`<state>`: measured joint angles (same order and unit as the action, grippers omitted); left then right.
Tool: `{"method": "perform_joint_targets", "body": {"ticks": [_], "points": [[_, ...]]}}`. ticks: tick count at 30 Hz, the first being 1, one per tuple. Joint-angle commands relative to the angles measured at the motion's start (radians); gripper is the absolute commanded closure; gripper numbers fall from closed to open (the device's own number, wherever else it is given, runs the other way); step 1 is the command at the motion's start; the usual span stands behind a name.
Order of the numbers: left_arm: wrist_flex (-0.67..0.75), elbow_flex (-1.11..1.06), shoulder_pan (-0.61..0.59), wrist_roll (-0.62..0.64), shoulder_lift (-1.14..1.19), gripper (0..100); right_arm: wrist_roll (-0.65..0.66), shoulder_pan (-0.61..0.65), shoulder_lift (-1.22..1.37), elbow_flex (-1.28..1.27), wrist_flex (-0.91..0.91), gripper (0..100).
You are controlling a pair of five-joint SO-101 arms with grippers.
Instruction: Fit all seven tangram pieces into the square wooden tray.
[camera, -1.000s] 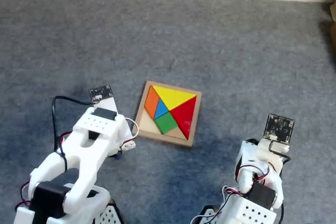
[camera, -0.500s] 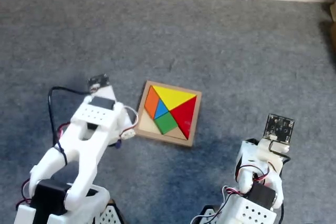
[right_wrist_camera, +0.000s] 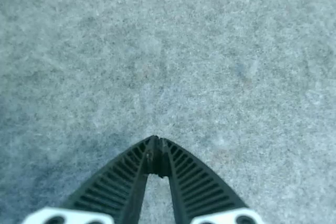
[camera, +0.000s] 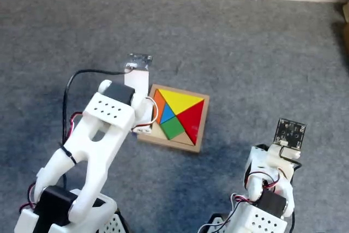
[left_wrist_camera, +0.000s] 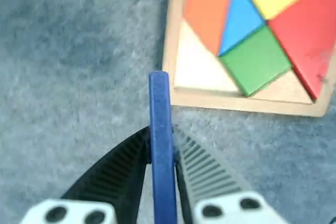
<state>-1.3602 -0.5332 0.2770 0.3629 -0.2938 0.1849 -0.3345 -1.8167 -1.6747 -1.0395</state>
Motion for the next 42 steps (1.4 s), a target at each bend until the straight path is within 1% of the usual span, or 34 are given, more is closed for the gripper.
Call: {"method": "perform_joint_targets", "body": {"ticks": [1, 4, 10, 14, 18, 21, 26, 28, 34, 37, 39, 42], "points": [[0.049, 0.041, 0.012, -0.052, -0.004, 99, 0.0, -0.012, -0.015, -0.094, 0.019, 99.3], [0.068, 0.056, 0.018, -0.064, 0.035, 99, 0.0, -0.012, -0.015, -0.094, 0.019, 99.3], [0.063, 0.18, 0.018, -0.066, 0.231, 99, 0.0, -0.012, -0.015, -0.094, 0.019, 99.3], [0.061, 0.259, 0.021, -0.118, 0.329, 99, 0.0, -0.012, -0.015, -0.094, 0.019, 99.3], [0.061, 0.295, 0.021, -0.123, 0.38, 99, 0.0, -0.012, -0.015, -0.094, 0.019, 99.3], [0.069, 0.295, 0.019, -0.123, 0.398, 98, 0.0, -0.012, -0.015, -0.094, 0.019, 99.3], [0.069, 0.295, 0.015, -0.121, 0.415, 85, 0.0, -0.012, -0.015, -0.094, 0.019, 99.3], [0.069, 0.295, 0.013, -0.121, 0.415, 82, 0.0, -0.012, -0.015, -0.094, 0.019, 99.3], [0.069, 0.297, 0.019, -0.121, 0.407, 82, 0.0, -0.012, -0.015, -0.094, 0.019, 99.3], [0.063, 0.331, 0.019, -0.12, 0.406, 82, 0.0, -0.012, -0.015, -0.094, 0.019, 99.3], [0.061, 0.346, 0.022, -0.1, 0.406, 82, 0.0, -0.012, -0.015, -0.094, 0.019, 99.3], [0.061, 0.349, 0.062, -0.086, 0.407, 82, 0.0, -0.012, -0.015, -0.094, 0.019, 99.3]]}}
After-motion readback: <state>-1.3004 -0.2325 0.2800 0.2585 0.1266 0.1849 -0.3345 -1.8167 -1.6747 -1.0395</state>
